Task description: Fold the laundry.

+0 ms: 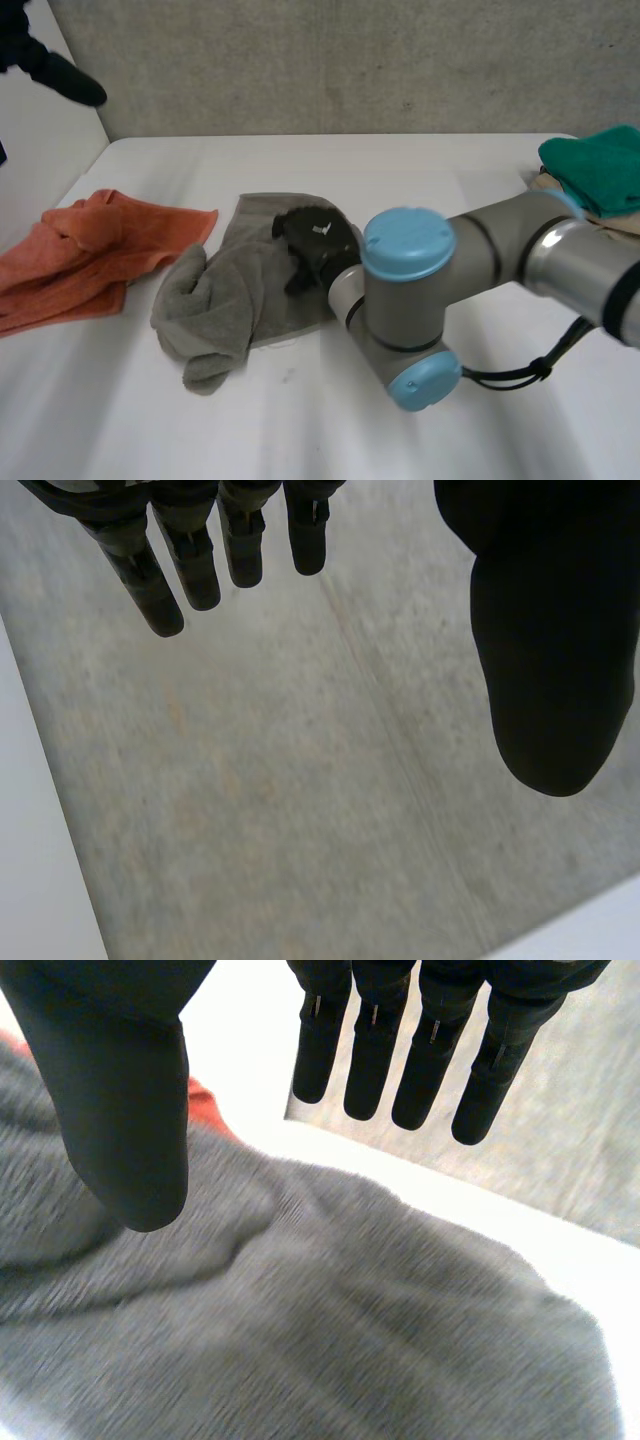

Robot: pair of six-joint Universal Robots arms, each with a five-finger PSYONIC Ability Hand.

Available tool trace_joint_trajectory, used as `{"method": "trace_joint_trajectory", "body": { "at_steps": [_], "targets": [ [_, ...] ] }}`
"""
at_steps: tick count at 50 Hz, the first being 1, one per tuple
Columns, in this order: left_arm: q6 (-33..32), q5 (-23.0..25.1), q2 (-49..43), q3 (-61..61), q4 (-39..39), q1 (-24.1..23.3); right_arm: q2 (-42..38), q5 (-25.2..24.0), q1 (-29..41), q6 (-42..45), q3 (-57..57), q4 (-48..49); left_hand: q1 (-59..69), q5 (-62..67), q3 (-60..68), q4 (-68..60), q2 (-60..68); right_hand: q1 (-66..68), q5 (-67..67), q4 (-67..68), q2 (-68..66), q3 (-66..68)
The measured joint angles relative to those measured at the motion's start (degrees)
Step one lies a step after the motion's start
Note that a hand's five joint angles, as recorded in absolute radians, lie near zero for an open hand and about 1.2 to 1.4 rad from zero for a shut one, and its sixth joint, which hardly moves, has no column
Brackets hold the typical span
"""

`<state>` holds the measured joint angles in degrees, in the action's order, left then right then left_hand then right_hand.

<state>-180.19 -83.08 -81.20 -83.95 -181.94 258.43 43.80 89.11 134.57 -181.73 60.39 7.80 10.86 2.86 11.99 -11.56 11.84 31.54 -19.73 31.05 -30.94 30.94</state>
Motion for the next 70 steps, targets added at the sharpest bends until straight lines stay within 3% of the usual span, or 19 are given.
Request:
{"method": "trace_joint_trajectory", "body": {
  "at_steps": [9, 12, 14, 26, 31, 33, 36, 37, 39, 40, 48, 58, 60, 65, 70],
  "targets": [
    [-3.3, 1.8, -7.9, -1.2, 7.1, 0.7, 11.5, -1.8, -3.1, 2.8, 6.8, 5.7, 16.4, 13.5, 14.1, -14.7, 14.4, -0.8, 0.9, -1.0, 0.9, -0.9],
    [-5.4, 2.2, -11.7, -1.5, 9.6, 0.7, 13.8, -3.3, -4.2, 5.6, 8.4, 6.4, 16.1, 13.6, 14.7, -15.0, 14.9, -0.8, 1.3, -1.3, 0.9, -1.1],
    [-6.7, 2.3, -14.7, -1.8, 11.1, 0.5, 14.5, -4.2, -5.1, 8.0, 9.1, 5.9, 6.6, 5.2, 6.1, -6.5, 6.3, -0.8, 1.4, -1.3, 0.9, -1.1],
    [-11.9, 0.3, -31.2, -1.5, 10.4, -1.0, 11.4, -5.9, -8.3, 16.8, 9.3, 1.0, 3.5, 1.3, 2.9, -2.9, 3.1, -0.8, 1.4, -1.3, 0.9, -1.1],
    [-12.9, 0.1, -35.1, -0.7, 9.7, -1.6, 8.0, -6.5, -9.6, 21.6, 7.9, 3.6, 12.0, 9.1, 9.8, -10.3, 9.9, -1.4, 2.0, -1.8, 1.4, -1.6],
    [-13.0, 0.0, -35.9, -0.5, 9.6, -1.8, 6.6, -7.1, -10.0, 23.5, 7.1, 4.9, 20.7, 17.4, 18.2, -18.8, 18.3, -3.2, 3.2, -3.2, 3.0, -2.9],
    [-13.1, -0.2, -36.1, -0.4, 9.8, -1.9, 4.5, -8.7, -10.5, 26.4, 5.4, 6.4, 29.6, 25.6, 26.6, -27.2, 27.2, -4.8, 4.7, -4.8, 4.3, -4.0],
    [-13.2, -0.2, -35.8, -0.5, 10.0, -1.9, 3.1, -9.9, -10.7, 27.9, 4.0, 6.8, 41.2, 37.0, 38.3, -38.9, 39.3, -5.2, 5.2, -5.2, 4.6, -4.3],
    [-13.1, -0.3, -35.1, -0.6, 10.3, -1.9, 1.4, -11.3, -10.8, 29.2, 2.2, 7.0, 44.0, 39.8, 41.1, -41.8, 41.4, -5.5, 5.6, -5.7, 4.8, -4.7],
    [-13.1, -0.3, -33.8, -0.9, 10.7, -1.8, -0.8, -12.9, -11.0, 30.5, -0.5, 6.6, 51.8, 48.8, 50.0, -51.0, 50.6, -5.6, 5.8, -5.9, 4.8, -4.9],
    [-13.0, -0.3, -26.5, -3.6, 12.5, -1.6, -11.3, -16.8, -11.4, 31.5, -15.6, 0.7, 52.8, 52.4, 55.7, -56.9, 56.5, -6.6, 7.0, -6.9, 5.8, -5.6],
    [-12.8, -0.6, -17.6, -8.1, 12.6, -1.1, -24.9, -18.5, -11.8, 26.1, -34.8, -8.1, 52.8, 52.4, 55.7, -57.1, 56.5, -6.0, 5.1, -6.0, 5.5, -5.3],
    [-12.7, -0.6, -16.9, -8.2, 12.2, -1.0, -26.0, -18.5, -12.0, 25.7, -35.7, -8.4, 52.8, 52.4, 55.7, -57.1, 56.5, -3.6, 2.2, -3.7, 3.2, -3.6],
    [-12.0, -0.6, -16.1, -7.5, 10.2, -0.8, -26.1, -17.8, -13.0, 25.5, -35.0, -8.7, 52.9, 52.4, 55.7, -57.1, 56.6, 30.1, -31.6, 31.0, -32.3, 31.1],
    [-11.3, -0.8, -16.8, -5.6, 7.4, -1.1, -19.8, -14.7, -15.3, 25.8, -28.5, -8.3, 52.9, 52.4, 55.7, -57.1, 56.7, 30.6, -35.2, 37.2, -36.0, 36.9]
  ]
}}
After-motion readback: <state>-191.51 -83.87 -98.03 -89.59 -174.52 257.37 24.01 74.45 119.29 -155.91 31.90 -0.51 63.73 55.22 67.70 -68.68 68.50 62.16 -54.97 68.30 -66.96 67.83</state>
